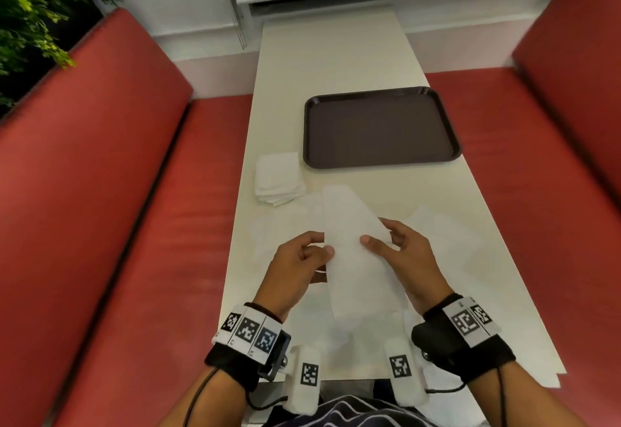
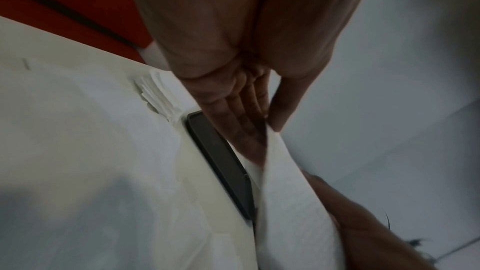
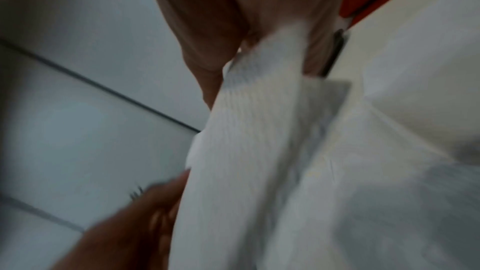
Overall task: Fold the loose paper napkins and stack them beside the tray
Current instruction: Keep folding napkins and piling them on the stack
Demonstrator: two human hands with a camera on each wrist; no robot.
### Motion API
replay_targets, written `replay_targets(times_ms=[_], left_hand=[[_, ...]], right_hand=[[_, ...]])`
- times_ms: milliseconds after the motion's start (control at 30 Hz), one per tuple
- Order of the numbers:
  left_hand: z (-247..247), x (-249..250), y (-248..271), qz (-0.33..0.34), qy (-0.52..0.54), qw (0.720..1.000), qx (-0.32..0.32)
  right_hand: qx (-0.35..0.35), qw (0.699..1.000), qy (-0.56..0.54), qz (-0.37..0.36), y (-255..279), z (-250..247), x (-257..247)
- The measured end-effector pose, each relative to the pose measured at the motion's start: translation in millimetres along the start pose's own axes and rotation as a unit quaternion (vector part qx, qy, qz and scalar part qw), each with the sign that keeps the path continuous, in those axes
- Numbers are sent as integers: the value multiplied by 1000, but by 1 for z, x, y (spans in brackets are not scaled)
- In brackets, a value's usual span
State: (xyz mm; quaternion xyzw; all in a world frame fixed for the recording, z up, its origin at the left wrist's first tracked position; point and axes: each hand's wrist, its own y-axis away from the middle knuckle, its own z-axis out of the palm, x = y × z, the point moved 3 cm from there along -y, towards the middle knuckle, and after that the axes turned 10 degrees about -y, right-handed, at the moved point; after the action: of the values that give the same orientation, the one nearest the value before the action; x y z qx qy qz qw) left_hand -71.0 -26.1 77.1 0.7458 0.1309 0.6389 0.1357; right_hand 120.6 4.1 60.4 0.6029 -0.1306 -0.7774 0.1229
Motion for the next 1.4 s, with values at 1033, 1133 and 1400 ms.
replay_targets(times_ms=[1033, 1133, 1400], left_hand=[[-34, -1, -41, -21, -134, 986, 96], [-76, 3, -78, -17, -128, 984, 121], [-162, 6, -204, -21, -50, 984, 168]], right_hand=[[-9, 1000, -6, -6, -60, 29, -9], [6, 1000, -24, -8, -76, 48, -6], [19, 938, 346, 20, -119, 51, 63]])
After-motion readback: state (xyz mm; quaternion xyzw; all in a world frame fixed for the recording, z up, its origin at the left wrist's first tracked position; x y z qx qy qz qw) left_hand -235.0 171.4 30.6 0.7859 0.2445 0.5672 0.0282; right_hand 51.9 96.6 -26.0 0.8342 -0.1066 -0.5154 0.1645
